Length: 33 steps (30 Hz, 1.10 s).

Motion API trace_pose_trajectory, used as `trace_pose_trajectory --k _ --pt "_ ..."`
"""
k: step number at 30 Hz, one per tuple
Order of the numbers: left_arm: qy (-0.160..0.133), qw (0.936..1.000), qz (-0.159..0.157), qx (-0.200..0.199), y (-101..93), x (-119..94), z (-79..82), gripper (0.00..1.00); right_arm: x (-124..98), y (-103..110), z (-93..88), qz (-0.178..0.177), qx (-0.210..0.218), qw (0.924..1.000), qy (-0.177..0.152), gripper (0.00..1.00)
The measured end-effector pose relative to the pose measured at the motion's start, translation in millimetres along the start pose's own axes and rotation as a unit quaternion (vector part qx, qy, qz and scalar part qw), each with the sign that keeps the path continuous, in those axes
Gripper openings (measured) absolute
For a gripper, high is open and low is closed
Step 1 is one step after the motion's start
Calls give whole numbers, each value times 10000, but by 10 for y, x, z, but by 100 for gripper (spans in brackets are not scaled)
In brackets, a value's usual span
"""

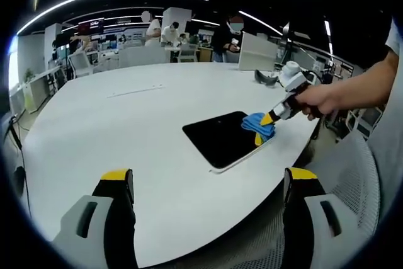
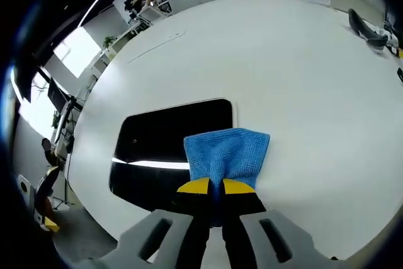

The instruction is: Wipe the mirror surface with the cleaning cloth until all visible marks leave the cleaned area.

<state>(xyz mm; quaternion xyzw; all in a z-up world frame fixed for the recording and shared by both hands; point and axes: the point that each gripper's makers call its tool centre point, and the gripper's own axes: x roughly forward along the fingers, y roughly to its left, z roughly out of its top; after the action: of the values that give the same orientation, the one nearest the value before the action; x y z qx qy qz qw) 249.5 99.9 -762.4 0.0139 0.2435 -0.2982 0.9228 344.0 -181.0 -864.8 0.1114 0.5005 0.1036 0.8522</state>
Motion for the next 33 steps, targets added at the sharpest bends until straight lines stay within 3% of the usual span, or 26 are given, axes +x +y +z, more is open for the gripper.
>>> trace_pose_trajectory --k 8,10,15,33 --pt "29 10000 15 67 -13 7 -13 99 80 -21 136 -37 -19 10000 -11 0" --pt "-76 9998 123 130 17 -9 34 99 101 -26 167 -45 -39 10000 -9 0" --pt "-26 9997 207 142 39 17 4 99 149 -22 237 -65 -70 10000 -19 0" --pt "135 9999 80 42 40 65 -72 99 342 -62 554 -136 -106 9998 -80 0"
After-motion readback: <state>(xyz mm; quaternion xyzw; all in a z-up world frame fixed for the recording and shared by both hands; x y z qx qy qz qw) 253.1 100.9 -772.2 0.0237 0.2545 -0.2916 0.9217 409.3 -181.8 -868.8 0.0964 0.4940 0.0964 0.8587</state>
